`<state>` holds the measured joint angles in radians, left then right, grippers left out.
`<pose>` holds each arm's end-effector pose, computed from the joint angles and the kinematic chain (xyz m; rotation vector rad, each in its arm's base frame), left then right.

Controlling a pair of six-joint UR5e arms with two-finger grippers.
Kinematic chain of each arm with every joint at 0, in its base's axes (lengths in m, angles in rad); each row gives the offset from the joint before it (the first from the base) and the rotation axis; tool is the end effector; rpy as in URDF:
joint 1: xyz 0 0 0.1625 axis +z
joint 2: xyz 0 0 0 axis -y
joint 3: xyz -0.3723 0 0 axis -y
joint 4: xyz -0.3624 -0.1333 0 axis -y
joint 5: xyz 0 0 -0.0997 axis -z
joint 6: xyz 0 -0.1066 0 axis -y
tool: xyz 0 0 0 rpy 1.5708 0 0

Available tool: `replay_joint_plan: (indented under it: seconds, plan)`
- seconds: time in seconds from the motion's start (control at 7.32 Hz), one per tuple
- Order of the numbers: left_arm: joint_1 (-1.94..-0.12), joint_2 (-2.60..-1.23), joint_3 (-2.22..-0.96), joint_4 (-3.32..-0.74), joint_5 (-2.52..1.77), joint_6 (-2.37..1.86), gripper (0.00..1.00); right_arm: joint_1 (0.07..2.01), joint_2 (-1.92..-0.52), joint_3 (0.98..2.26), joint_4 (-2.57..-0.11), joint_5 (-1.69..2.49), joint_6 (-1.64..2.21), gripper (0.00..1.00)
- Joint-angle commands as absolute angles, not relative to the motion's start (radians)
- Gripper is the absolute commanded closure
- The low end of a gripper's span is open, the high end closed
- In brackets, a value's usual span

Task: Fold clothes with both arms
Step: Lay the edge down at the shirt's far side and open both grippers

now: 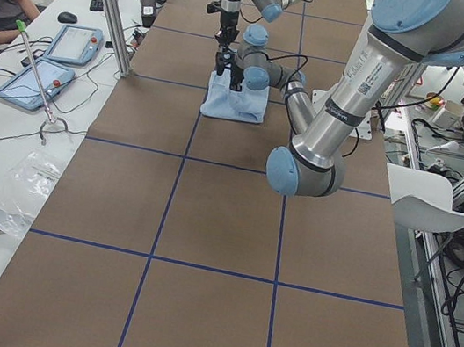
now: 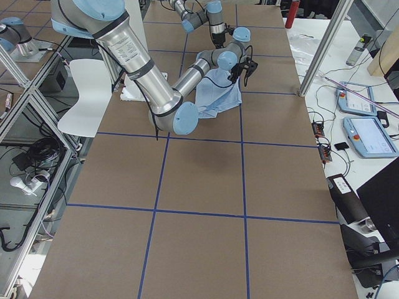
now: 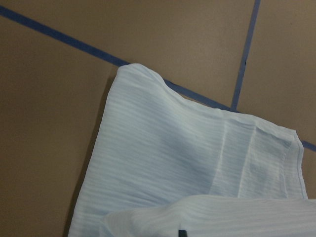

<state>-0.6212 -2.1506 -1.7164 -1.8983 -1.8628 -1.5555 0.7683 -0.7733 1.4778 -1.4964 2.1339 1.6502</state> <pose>0.4389 -0.4403 0.1974 0.0763 1.0820 -0.3922 -0.4336 -0.5253 0.1820 -0.2499 -0.9049 0.5666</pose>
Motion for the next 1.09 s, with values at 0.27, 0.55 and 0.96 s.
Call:
replay_joint_plan:
  seconds: [0.27, 0.55, 0.96]
  plan:
    - [-0.640, -2.200, -1.555, -2.026, -1.870, -1.540, 1.00, 0.778, -0.655, 1.191, -1.357, 2.131, 1.589, 1.00]
    - [-0.670, -2.200, -1.551, -2.034, -1.870, -1.539, 1.00, 0.761, -0.652, 1.155, -1.348, 2.131, 1.585, 1.00]
    - [-0.684, -2.210, -1.425, -2.156, -1.868, -1.540, 1.00, 0.749, -0.653, 1.154, -1.342, 2.131, 1.585, 1.00]
